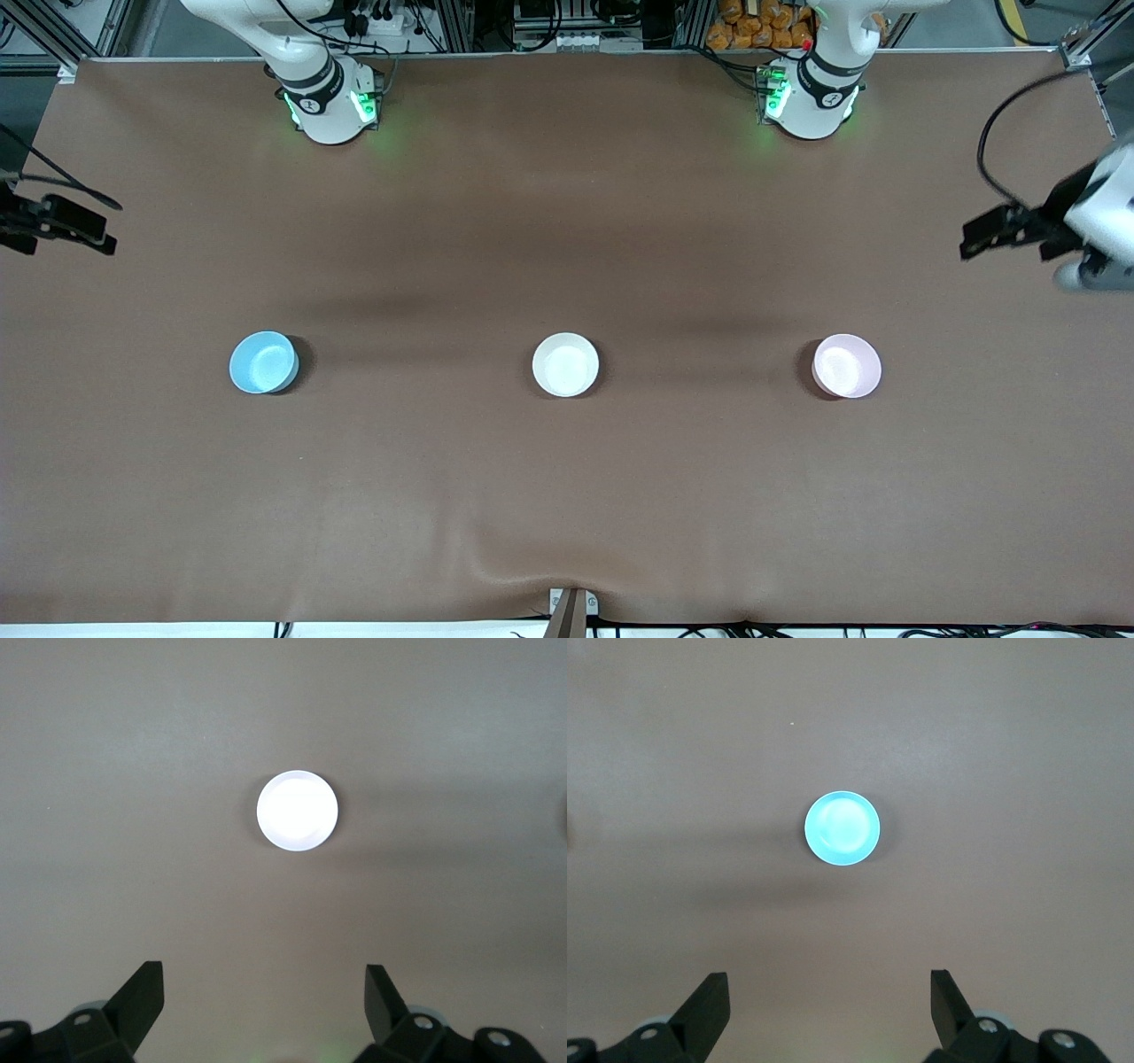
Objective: Stack pink and blue bowls on white bowl
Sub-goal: 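Grasp the pink bowl with the left gripper while the right gripper approaches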
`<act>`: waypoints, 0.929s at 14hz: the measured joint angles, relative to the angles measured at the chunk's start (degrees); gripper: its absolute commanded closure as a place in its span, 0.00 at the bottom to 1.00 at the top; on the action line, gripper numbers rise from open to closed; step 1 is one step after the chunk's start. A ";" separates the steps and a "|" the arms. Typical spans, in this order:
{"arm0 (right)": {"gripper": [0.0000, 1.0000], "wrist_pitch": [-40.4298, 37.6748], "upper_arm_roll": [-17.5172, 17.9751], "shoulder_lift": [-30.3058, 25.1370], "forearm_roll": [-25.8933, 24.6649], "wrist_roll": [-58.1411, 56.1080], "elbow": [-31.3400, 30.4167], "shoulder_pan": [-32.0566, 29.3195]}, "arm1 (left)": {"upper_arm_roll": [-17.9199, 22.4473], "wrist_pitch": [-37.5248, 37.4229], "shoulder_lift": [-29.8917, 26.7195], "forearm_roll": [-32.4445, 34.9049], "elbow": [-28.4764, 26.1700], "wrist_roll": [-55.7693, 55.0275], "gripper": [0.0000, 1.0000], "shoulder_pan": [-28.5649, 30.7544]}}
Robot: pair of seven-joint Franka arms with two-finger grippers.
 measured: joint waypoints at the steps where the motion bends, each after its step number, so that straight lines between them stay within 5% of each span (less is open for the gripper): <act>1: 0.00 1.03 -0.09 0.99 0.00 0.00 -0.01 -0.07 | 0.02 1.10 1.83 0.10 -0.12 0.12 0.00 0.49; 11: 0.00 9.73 -0.31 6.12 0.00 0.00 -0.01 -0.20 | 0.11 23.46 12.42 0.13 -12.96 5.44 0.00 4.79; 13: 0.00 10.14 -0.48 6.58 -0.01 0.00 -0.01 -0.60 | 0.06 32.59 13.54 0.13 -18.89 6.69 0.11 4.82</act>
